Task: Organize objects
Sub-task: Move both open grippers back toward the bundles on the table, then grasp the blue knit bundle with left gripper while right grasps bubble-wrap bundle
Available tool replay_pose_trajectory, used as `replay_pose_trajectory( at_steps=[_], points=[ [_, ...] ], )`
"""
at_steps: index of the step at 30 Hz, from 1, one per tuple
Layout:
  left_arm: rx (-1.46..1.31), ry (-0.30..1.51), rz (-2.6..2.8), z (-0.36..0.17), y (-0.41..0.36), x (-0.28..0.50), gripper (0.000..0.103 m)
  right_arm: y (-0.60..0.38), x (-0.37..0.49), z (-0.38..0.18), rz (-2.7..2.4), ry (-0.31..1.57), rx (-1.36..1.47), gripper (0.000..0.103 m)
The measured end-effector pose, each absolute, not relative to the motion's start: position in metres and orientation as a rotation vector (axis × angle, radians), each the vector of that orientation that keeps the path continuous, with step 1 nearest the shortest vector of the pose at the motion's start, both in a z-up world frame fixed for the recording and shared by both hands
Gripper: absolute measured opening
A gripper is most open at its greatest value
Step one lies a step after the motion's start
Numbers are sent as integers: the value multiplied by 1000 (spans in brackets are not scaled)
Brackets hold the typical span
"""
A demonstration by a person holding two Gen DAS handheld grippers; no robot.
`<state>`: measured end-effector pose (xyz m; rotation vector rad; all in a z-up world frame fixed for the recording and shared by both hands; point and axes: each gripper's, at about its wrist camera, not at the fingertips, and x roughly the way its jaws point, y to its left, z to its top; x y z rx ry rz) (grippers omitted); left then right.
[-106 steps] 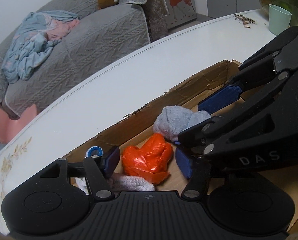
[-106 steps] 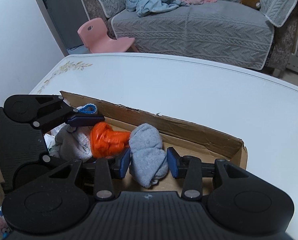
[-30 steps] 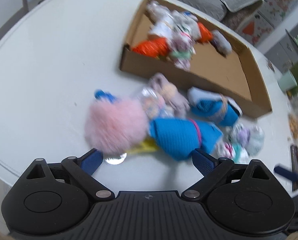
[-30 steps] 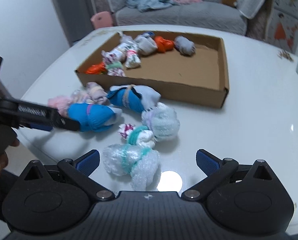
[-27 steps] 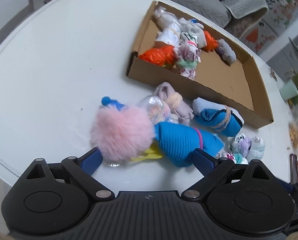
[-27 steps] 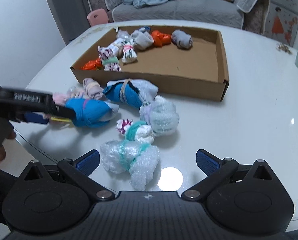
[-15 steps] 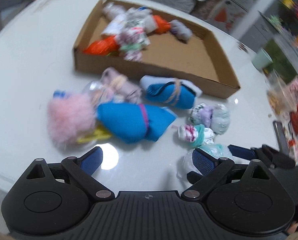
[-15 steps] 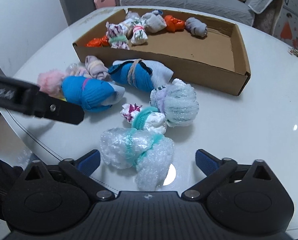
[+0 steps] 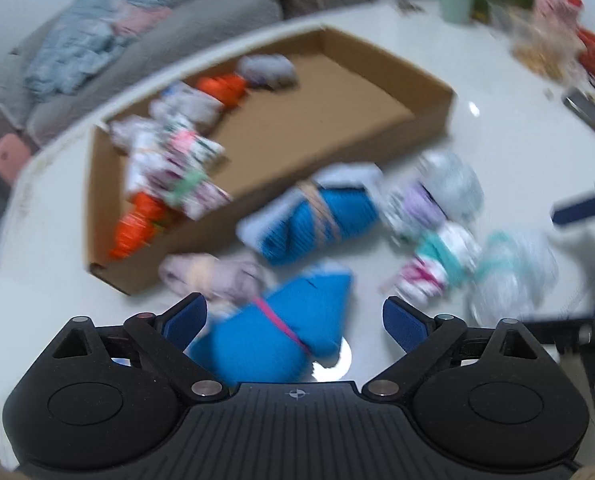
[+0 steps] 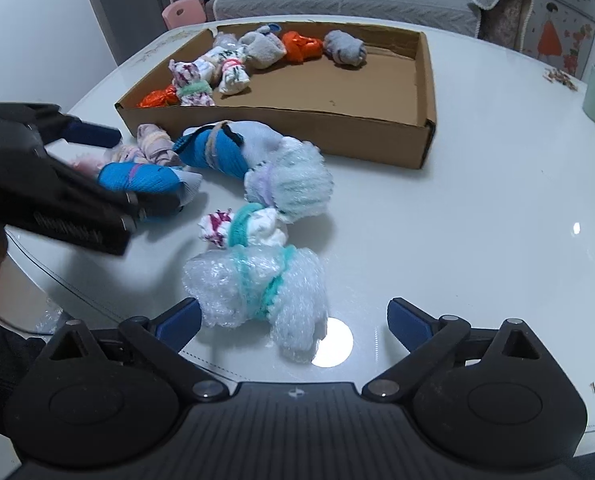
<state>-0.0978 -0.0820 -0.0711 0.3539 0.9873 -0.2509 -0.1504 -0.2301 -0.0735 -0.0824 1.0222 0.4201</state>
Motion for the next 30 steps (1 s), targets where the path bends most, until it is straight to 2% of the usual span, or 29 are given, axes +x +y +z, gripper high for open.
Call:
replay_pose_trajectory(
  at_steps=[5, 15, 19, 20, 21, 23, 25, 27, 30],
  points=[
    [426, 999, -320, -76, -102, -114, 97, -235, -149, -68, 414, 1003, -88, 101],
    [339, 1041, -284, -77, -96, -97, 97, -233, -145, -75, 452, 1046, -112, 102],
    [272, 1082, -305, -87, -89, -89, 90, -228, -142, -80, 470, 1053, -131, 101],
    [256, 1085, -310, -87, -89, -88, 85, -226, -141, -82, 481, 1054, -142, 101],
    [248, 1084, -324, -85, -89, -89, 81, -223, -141, -83, 491, 1053, -158, 98],
    [259, 1079, -344, -83, -94, -92, 69, -218, -144, -84, 493, 1043, -211, 87],
    [259, 1081, -359, -81, -96, -94, 62, -216, -144, -85, 503, 1040, -246, 73],
    [266, 1085, -357, -81, -97, -96, 60, -219, -144, -82, 505, 1034, -231, 54],
    [241, 1104, -335, -81, -92, -95, 57, -227, -144, -79, 493, 1037, -207, 49]
  ],
)
